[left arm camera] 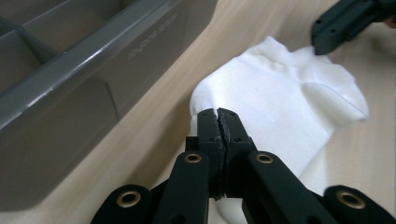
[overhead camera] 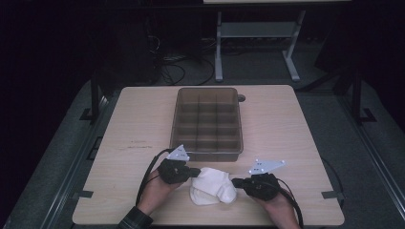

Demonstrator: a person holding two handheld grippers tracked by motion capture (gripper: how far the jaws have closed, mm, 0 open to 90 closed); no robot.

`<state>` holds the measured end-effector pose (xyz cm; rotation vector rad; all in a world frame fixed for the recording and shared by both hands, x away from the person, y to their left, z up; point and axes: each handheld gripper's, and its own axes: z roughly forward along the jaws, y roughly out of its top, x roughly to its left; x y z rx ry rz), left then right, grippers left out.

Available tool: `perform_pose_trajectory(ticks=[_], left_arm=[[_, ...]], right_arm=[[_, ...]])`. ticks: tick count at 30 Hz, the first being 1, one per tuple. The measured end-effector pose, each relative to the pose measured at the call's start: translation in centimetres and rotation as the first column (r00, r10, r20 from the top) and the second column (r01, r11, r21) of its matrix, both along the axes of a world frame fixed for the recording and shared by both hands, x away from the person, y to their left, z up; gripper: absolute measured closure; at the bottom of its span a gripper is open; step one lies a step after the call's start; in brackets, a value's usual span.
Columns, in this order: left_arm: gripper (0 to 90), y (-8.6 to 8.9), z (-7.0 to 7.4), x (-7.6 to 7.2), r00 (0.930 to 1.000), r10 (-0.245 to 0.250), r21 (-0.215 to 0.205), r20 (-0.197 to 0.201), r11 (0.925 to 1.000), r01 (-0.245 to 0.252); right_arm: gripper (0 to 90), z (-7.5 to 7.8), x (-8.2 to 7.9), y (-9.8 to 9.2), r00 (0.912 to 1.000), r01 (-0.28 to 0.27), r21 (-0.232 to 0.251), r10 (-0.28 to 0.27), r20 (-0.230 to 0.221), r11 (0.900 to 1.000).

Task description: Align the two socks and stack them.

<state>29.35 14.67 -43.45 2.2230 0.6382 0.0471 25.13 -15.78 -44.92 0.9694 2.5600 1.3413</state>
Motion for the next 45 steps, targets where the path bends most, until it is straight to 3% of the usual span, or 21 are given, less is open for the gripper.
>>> perform_pose_trajectory(ticks=[7,12,18,22,26,29,31,33,35,39,45], left_arm=[[89.2,0.6,0.5,-2.2,0.9999,0.0,-0.021,0.017,0.9998,0.0],[89.1,0.6,0.0,-3.6,0.9994,0.004,-0.005,0.036,1.0,-0.004],[88.0,0.4,-1.3,-4.2,1.0,-0.007,0.018,0.002,0.9998,0.007],[81.8,0.3,-1.2,-4.5,0.9999,-0.014,0.021,0.006,0.9997,0.014],[72.0,0.7,-0.3,-4.8,0.999,0.009,0.002,0.044,1.0,-0.009],[74.1,1.2,0.7,-5.0,0.9975,0.034,-0.037,0.062,0.9988,-0.032],[84.1,1.2,0.9,-5.1,0.9976,0.025,-0.042,0.065,0.9989,-0.022],[90.0,1.0,0.9,-5.2,0.9979,0.023,-0.035,0.061,0.9992,-0.021],[90.0,0.7,0.6,-5.1,0.9979,0.019,-0.006,0.061,0.9998,-0.019],[90.0,0.4,-0.4,-4.9,0.9977,0.039,0.026,0.055,0.9989,-0.04],[90.0,-0.4,-1.6,-4.6,0.9989,0.03,0.068,0.036,0.9972,-0.032]], right_arm=[[88.9,0.7,0.4,-0.3,0.9998,-0.002,0.008,0.002,0.017,1.0],[88.7,0.3,1.2,0.2,0.9995,-0.027,-0.008,0.027,0.018,1.0],[88.4,-0.5,1.9,1.0,0.9991,-0.041,-0.044,0.041,0.004,0.998],[87.0,-0.8,2.0,1.2,0.9993,-0.038,-0.059,0.038,0.006,0.998],[79.0,-0.6,1.9,0.8,0.9997,-0.023,-0.044,0.023,0.01,0.999],[78.6,-0.1,1.5,0.3,0.9996,-0.021,-0.022,0.021,0.021,1.0],[82.1,0.2,1.2,0.2,0.9991,-0.032,-0.014,0.032,0.026,0.999],[86.5,0.3,0.8,0.3,0.9986,-0.049,-0.005,0.049,0.019,0.999],[89.5,0.1,0.3,0.6,0.9975,-0.069,-0.011,0.069,0.014,0.998],[89.7,-0.5,-0.1,1.2,0.9953,-0.096,-0.037,0.096,-0.001,0.995],[89.7,-1.3,0.1,1.7,0.9931,-0.118,-0.082,0.117,-0.015,0.99]])
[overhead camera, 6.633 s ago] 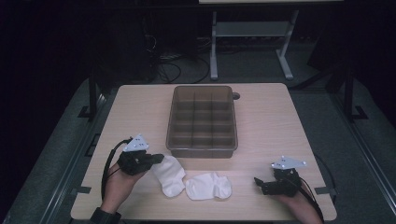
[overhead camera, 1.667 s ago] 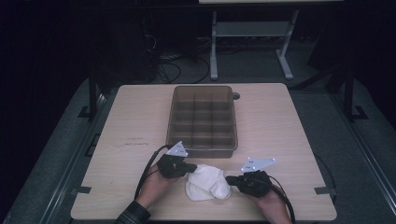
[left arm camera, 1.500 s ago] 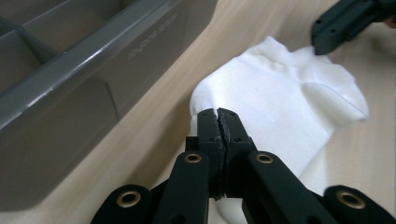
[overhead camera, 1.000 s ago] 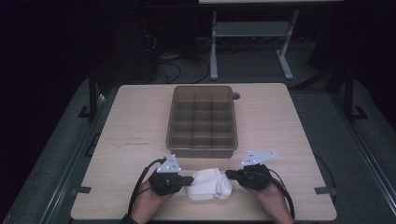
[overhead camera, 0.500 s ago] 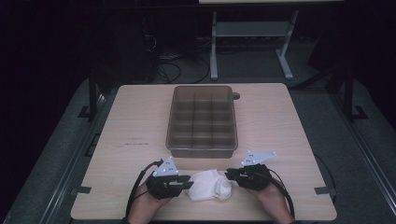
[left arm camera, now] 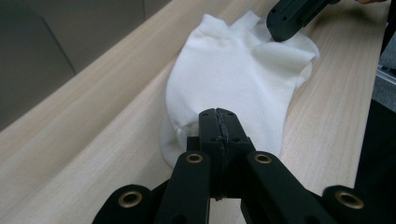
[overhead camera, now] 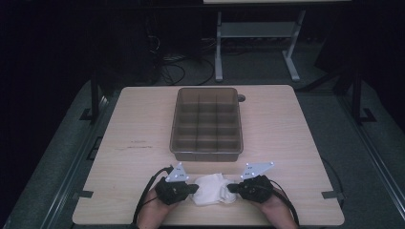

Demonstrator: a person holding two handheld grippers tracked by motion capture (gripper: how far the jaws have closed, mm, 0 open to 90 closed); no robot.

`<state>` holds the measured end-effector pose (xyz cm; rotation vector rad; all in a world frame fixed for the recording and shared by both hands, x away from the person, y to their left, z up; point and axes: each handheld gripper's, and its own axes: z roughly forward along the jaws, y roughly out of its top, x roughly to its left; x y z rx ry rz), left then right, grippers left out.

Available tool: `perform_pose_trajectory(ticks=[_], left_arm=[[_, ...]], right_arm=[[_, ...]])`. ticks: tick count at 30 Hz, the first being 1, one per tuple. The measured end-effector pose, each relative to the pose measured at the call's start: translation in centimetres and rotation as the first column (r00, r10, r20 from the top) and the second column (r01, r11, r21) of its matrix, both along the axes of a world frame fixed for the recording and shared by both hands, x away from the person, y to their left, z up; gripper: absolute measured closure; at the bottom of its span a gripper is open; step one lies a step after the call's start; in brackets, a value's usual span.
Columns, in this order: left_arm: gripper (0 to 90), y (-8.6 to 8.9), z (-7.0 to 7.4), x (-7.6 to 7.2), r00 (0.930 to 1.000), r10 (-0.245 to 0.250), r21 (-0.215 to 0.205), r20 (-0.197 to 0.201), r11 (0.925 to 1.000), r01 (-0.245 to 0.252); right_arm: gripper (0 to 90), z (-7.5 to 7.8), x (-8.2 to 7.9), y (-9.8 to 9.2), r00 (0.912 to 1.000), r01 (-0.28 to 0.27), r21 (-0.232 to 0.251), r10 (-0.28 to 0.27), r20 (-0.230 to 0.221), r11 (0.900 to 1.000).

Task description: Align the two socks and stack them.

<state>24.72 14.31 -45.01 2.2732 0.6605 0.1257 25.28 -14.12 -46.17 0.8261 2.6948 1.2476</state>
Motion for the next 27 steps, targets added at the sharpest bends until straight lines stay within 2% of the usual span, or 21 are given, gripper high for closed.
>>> perform_pose_trajectory(ticks=[3,7,14,27], left_arm=[[90.0,-0.3,-0.4,0.1,0.9999,0.008,0.03,-0.007,0.9995,-0.008],[90.0,-0.3,-0.6,0.4,0.9998,0.01,0.034,-0.015,0.9994,-0.01],[90.0,-0.6,-0.6,0.9,0.9997,0.024,0.049,0.002,0.9985,-0.024],[90.0,-1.4,-0.6,3.4,0.9987,0.034,0.081,0.038,0.996,-0.037]], right_arm=[[89.7,-0.3,0.1,0.2,1.0,-0.006,-0.012,0.006,-0.008,1.0],[89.9,-0.6,0.2,0.3,0.9998,-0.008,-0.029,0.008,-0.016,1.0],[89.9,-0.6,-0.2,0.4,0.999,-0.032,-0.035,0.031,-0.032,0.999],[90.0,-0.7,-1.6,1.8,0.993,-0.11,-0.027,0.108,-0.048,0.994]])
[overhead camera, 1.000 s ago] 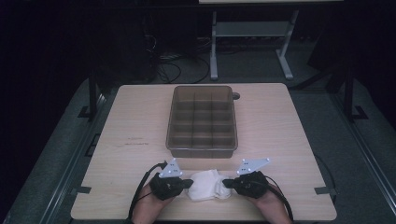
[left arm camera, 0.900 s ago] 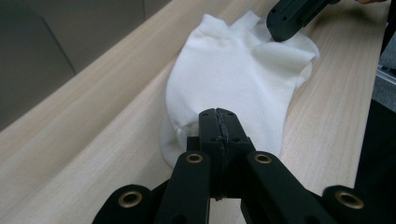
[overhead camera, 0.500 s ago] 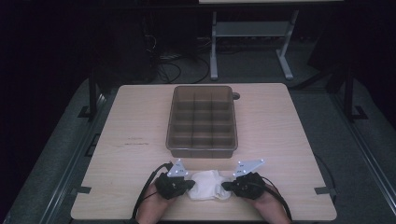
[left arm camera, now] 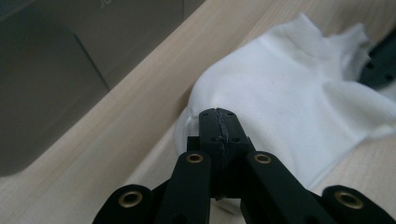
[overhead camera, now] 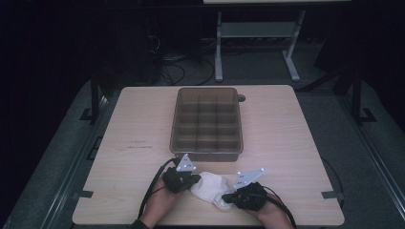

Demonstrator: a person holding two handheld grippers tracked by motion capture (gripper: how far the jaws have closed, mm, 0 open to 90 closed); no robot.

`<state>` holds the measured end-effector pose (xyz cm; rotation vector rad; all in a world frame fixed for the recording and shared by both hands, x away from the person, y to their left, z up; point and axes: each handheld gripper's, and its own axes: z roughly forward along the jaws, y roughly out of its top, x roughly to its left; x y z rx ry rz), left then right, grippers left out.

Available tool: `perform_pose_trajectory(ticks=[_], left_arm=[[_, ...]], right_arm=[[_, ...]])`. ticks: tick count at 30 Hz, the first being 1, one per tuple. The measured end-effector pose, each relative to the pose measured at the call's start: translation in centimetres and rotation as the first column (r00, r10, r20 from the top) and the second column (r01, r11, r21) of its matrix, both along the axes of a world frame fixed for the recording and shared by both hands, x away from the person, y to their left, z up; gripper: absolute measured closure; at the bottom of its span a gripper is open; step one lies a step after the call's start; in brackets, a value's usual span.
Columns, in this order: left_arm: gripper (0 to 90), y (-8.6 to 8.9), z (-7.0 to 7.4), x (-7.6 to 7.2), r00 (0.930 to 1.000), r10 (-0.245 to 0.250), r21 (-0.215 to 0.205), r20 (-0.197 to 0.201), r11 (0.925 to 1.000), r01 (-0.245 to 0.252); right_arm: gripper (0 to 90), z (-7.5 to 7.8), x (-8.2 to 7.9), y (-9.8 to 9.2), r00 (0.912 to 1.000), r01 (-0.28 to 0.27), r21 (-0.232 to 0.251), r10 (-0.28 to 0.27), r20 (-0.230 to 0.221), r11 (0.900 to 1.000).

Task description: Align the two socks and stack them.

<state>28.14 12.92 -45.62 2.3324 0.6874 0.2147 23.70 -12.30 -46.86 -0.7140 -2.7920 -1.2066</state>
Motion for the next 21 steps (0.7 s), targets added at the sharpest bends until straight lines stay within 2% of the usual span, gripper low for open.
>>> perform_pose_trajectory(ticks=[9,14,18,21], left_arm=[[90.0,-1.0,-0.1,1.2,0.9999,-0.001,-0.006,0.012,1.0,0.001],[90.0,-1.2,-0.2,1.3,0.9997,-0.017,0.001,0.02,0.9999,0.017],[90.0,-1.1,-0.2,1.4,0.9994,-0.023,-0.004,0.026,0.9997,0.023],[90.0,-1.1,-0.2,1.4,0.9994,-0.025,-0.003,0.025,0.9997,0.025]], right_arm=[[90.0,-0.2,-1.0,1.9,0.9975,-0.071,0.018,0.071,0.003,0.997],[89.9,0.0,-1.1,2.3,0.9962,-0.087,0.013,0.087,0.003,0.996],[89.8,0.9,-0.9,1.9,0.9967,-0.079,0.066,0.078,0.019,0.995],[89.8,1.8,-0.4,1.7,0.9971,-0.061,0.096,0.056,0.051,0.994]])
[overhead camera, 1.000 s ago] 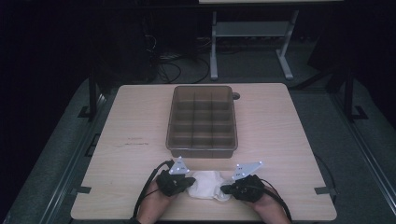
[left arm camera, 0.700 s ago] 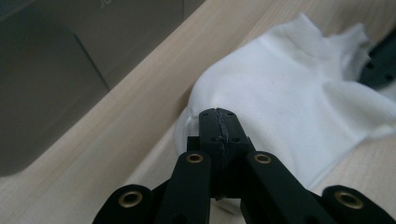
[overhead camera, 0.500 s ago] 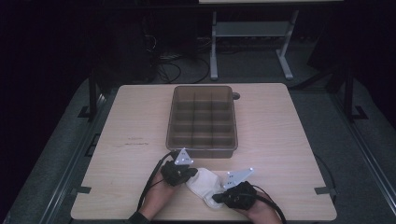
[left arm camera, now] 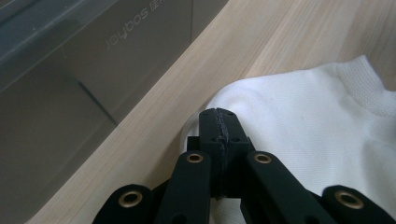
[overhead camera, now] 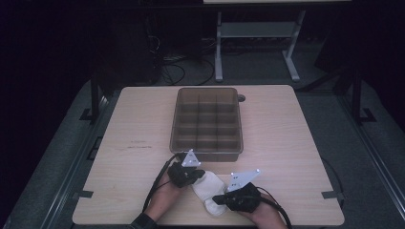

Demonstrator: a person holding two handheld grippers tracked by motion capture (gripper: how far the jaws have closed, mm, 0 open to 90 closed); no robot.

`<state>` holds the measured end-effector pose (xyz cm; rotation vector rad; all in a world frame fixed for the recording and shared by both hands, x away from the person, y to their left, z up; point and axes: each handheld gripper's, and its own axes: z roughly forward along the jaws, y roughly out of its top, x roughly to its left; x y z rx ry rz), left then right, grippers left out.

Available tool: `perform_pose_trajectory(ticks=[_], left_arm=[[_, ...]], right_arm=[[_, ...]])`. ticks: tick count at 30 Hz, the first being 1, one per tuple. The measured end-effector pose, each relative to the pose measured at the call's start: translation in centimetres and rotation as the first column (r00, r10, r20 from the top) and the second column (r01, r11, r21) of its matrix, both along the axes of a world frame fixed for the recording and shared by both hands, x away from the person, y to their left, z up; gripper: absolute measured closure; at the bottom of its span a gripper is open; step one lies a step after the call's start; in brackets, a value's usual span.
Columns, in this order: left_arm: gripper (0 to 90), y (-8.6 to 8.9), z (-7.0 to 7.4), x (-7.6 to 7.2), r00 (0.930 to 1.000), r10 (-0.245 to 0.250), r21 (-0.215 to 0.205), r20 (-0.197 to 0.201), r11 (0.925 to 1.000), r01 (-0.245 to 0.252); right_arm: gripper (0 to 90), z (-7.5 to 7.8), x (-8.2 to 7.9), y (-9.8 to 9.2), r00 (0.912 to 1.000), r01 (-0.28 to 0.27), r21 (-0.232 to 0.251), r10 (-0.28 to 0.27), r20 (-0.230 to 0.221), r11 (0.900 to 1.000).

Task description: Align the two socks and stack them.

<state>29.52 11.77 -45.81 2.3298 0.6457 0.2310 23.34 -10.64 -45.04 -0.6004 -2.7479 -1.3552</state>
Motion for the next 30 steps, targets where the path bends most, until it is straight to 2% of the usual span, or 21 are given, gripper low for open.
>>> perform_pose_trajectory(ticks=[3,7,12,17,23,30], left_arm=[[90.0,0.0,0.0,0.0,1.0,-0.002,-0.001,0.001,1.0,0.002],[90.0,0.1,0.0,0.0,0.9999,-0.011,-0.002,0.008,0.9999,0.011],[87.9,0.7,0.3,0.1,0.9998,0.001,-0.059,-0.018,0.9983,-0.002],[79.6,1.5,0.9,0.0,0.9995,0.021,-0.095,-0.023,0.9952,-0.023],[62.5,1.8,0.4,0.1,0.9983,0.045,-0.091,-0.039,0.9947,-0.048],[57.6,1.4,-0.4,0.0,0.9974,0.048,-0.06,-0.054,0.9969,-0.052]], right_arm=[[89.8,0.2,0.9,0.2,0.9996,0.022,-0.004,-0.022,0.019,1.0],[89.8,-0.7,2.1,0.8,0.9991,0.042,-0.04,-0.042,0.012,0.998],[89.9,-1.9,2.4,1.5,0.9993,0.038,-0.089,-0.037,0.004,0.995],[89.9,-2.0,2.2,1.4,0.999,0.045,-0.076,-0.045,0.004,0.996],[89.8,-2.1,2.2,1.4,0.9989,0.046,-0.073,-0.046,0.005,0.996],[89.9,-2.1,2.1,1.4,0.9989,0.047,-0.071,-0.046,0.007,0.996]])
